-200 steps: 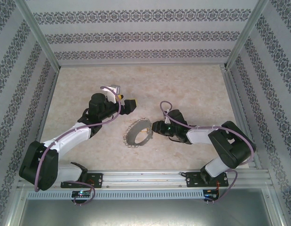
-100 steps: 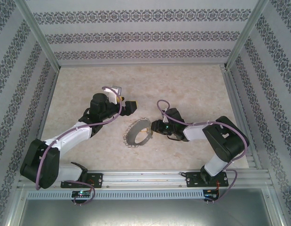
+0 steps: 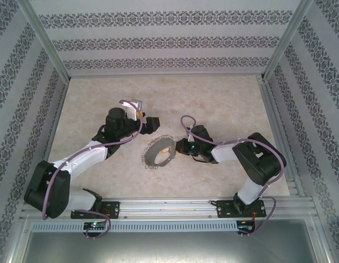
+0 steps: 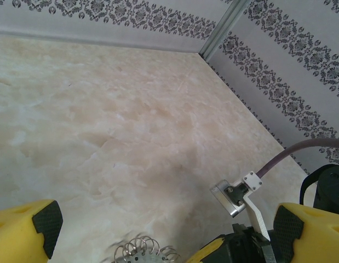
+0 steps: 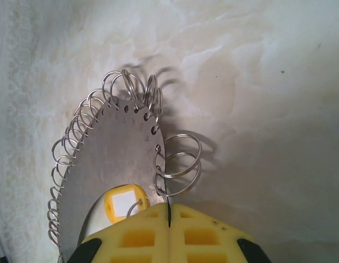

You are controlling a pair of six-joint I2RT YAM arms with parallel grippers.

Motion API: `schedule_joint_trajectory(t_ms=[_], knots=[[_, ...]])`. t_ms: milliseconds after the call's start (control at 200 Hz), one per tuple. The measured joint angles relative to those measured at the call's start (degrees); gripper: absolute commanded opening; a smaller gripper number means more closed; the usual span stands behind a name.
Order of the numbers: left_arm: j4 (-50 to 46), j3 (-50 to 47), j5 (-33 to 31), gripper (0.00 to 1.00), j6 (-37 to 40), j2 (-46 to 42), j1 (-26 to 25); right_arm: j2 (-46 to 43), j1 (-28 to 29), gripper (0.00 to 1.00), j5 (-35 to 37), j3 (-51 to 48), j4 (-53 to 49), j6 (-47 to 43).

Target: Put the keys on the keyring

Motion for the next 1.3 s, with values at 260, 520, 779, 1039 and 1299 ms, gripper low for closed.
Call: schedule_joint_trajectory(t_ms=[260,520,779,1039,1299], knots=[[-2.36,1.60,0.00,1.00,-0.02,0.26,0.00,-6.82,0.00,0.00,0.28,0.00,-3.23,-0.37],[-7.10,4.11,2.32,1.00,0.50,1.42,-0.20,-13.73,0.00,0.00,1.62,1.27,-7.50,-2.03],[-12.79,4.61,3.23,0.96,4.26,1.81,-4.02,-15.15,0.00,0.00,2.62,2.69,-11.19,-3.06],[-18.82,4.15,-1.03,0.82,12.24,1.40,-12.63,-15.13,0.00,0.00,2.91,3.89,-12.07,-3.48],[-18.93,-0.96,-11.19,0.82,18.97,-2.08,-20.76,-15.13,0.00,0.00,3.04,3.93,-12.07,-4.04]])
